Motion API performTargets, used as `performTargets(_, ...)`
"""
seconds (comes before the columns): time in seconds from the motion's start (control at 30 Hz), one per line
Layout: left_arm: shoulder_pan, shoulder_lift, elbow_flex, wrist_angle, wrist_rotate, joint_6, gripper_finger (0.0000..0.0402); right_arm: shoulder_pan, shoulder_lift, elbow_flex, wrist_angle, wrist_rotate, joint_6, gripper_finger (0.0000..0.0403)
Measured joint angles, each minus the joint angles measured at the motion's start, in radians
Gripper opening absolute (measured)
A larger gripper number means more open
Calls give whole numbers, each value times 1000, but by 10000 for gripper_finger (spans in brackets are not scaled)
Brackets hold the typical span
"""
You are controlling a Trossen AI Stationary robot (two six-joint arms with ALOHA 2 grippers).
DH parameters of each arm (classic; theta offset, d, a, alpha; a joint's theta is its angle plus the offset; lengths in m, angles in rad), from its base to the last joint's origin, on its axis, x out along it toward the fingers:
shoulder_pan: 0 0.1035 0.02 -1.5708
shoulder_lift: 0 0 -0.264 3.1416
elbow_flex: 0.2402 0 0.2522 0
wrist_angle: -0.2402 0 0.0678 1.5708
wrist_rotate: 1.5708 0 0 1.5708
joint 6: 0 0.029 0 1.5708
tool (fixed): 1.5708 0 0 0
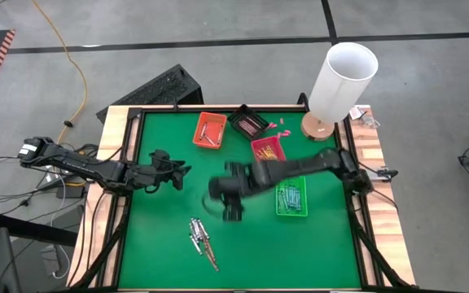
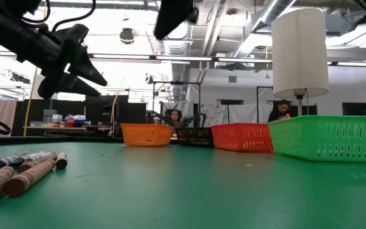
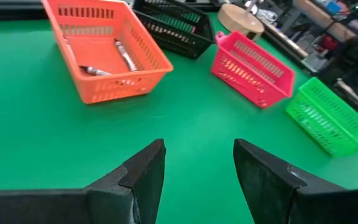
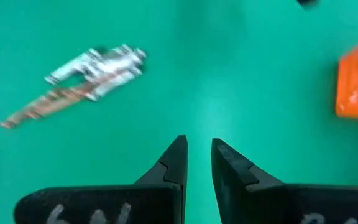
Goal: Sort crayons
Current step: Put the black crayon into the orange bin
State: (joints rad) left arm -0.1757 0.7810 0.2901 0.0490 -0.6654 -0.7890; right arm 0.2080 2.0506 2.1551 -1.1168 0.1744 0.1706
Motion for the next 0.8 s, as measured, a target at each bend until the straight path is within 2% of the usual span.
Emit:
performTargets(0.17,-7,0,0,9,25,-20,180,169,0,0,129,160,118,67)
performTargets(0.3,-19,0,0,10,26,-30,180,280,0,0,255,249,144,67)
performTargets(0.5,-29,0,0,10,25,-41,180,358,74,0,356,372,152,67)
performTargets(0.6,-29,0,0,12,25,-45,180,350,136,0,351,365,153,67)
performTargets(0.8,-29,0,0,11,25,-45,180,298,235,-2,385,237,215,67)
